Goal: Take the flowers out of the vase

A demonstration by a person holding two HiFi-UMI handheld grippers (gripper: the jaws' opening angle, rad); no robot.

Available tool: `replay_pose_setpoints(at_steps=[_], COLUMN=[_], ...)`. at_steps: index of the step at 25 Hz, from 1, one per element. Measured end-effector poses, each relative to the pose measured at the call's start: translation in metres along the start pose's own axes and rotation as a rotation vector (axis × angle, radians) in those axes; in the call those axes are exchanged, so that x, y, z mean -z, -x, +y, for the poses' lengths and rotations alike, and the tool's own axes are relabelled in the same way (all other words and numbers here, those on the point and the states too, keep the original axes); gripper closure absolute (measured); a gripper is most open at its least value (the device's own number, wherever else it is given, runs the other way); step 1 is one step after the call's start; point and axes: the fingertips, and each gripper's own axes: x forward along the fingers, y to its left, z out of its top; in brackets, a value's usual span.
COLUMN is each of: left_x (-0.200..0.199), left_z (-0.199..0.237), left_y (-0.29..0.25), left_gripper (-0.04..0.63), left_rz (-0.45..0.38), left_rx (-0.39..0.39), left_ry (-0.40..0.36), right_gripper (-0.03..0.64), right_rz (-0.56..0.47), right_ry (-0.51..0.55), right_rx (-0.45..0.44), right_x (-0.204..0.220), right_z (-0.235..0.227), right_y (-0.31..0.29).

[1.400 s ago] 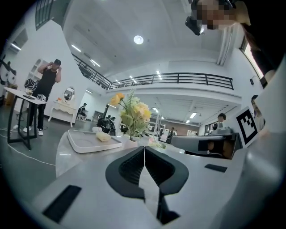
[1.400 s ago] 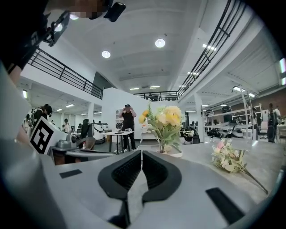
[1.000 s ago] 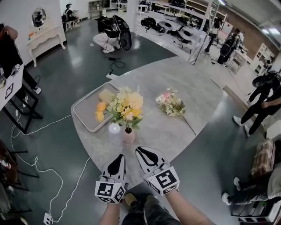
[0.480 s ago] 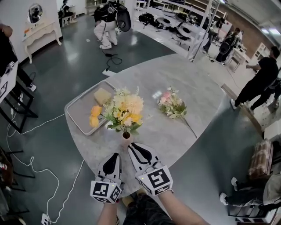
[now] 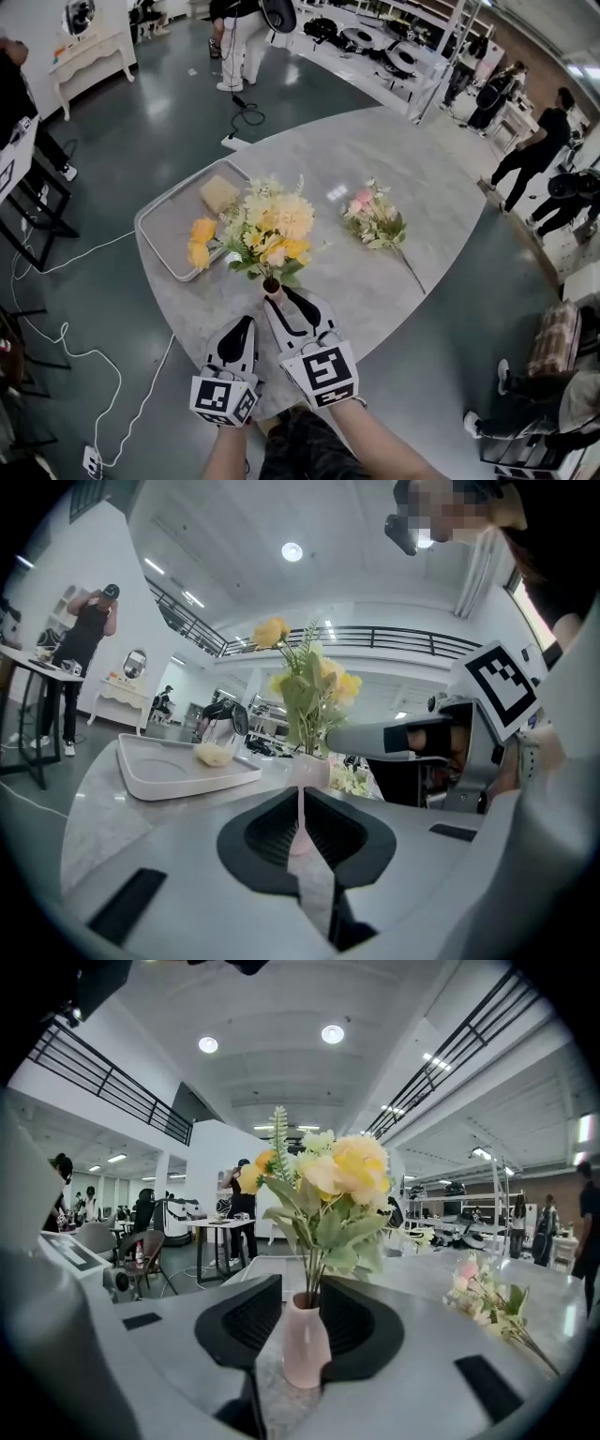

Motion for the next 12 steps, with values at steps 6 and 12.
replay_pose_setpoints(at_steps=[6,12], left_x=[0.0,0.004], left_z=[0.001,0.004], left_y=[-0.004,-0.004], left_gripper=[0.58,0.58], left_rz=[0.009,0.014], left_rx=[0.007,0.004], left_ry=[-0.006,-0.006], right_gripper=[0.485,0.477], right_rz=[0.03,0.04], right_ry=[0.008,0.018], right_rx=[0.049,0.085], right_x=[-0.001,-0.001], right_z=[-0.005,-0.008], right_y=[-0.011,-0.019])
